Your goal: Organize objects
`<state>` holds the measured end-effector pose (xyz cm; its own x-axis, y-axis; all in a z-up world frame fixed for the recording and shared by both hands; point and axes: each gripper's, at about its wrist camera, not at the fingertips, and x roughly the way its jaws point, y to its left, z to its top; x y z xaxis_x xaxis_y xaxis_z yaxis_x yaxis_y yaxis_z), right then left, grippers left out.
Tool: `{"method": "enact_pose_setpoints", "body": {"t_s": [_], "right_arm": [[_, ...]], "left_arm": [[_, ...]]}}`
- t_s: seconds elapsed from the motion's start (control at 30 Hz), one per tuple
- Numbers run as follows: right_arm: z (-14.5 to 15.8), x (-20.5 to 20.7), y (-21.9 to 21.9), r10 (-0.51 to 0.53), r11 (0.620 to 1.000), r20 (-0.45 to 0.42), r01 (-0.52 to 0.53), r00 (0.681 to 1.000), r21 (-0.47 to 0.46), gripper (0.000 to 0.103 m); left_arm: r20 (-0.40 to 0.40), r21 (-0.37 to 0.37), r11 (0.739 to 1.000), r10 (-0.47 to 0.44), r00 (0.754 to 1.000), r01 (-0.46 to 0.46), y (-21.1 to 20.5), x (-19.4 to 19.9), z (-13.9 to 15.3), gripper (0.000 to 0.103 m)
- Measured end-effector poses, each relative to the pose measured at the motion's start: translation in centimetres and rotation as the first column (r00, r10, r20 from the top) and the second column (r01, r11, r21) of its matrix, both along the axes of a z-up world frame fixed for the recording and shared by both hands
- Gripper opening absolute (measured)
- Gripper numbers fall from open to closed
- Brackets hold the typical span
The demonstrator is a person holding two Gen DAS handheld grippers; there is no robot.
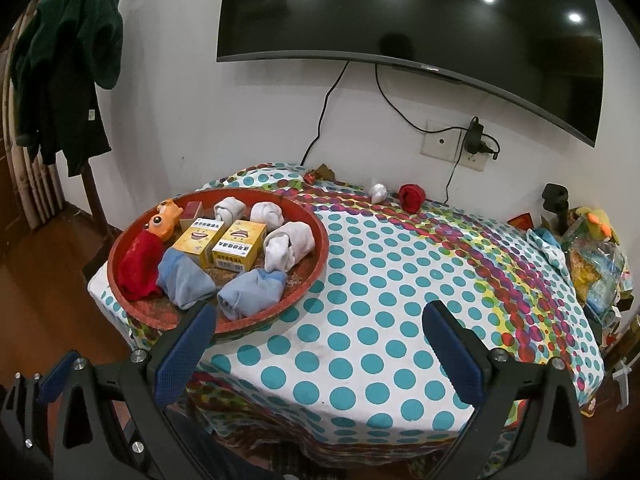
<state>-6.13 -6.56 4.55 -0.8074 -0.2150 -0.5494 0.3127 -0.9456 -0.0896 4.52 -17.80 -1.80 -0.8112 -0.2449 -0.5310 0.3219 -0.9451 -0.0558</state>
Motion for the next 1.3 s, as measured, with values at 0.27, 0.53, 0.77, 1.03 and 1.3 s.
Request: {"method": "enact_pose_setpoints", "body": {"t_s": [0.27,0.53,0.77,1.03,1.3], "right_arm": [[-0.08,-0.13,0.09,0.002,1.0,0.003,-0.002,1.0,0.009,0.103],[-0.21,-0.26,0.36,0.003,1.0,0.009,-0.003,1.0,0.011,0.103],[-0.43,-0.31,0.4,0.005,1.0,0.021,-0.006,1.0,0.011,0.103],[-0.55,-0.32,0.57,0.006,1.0,0.025,-0.006,1.0,0.011,0.103],[-0.63,-0.32,0.58,0.007,1.0,0.025,-0.007,1.0,0.012,0.103]], "left_arm": [[0.005,-0.003,1.0,-0.006,1.0,0.006,0.15,-0.03,-0.04,0.086],[0.016,-0.012,1.0,-0.005,1.0,0.006,0.28,-0.13,-0.11,0.086],[0.021,-0.014,1.0,-0.006,1.0,0.006,0.32,-0.16,-0.17,0.086],[0.026,-0.017,1.0,-0.006,1.0,0.006,0.44,-0.2,-0.26,0.086],[0.029,-0.019,1.0,-0.004,1.0,0.005,0.47,-0.19,-0.27,0.086]]}}
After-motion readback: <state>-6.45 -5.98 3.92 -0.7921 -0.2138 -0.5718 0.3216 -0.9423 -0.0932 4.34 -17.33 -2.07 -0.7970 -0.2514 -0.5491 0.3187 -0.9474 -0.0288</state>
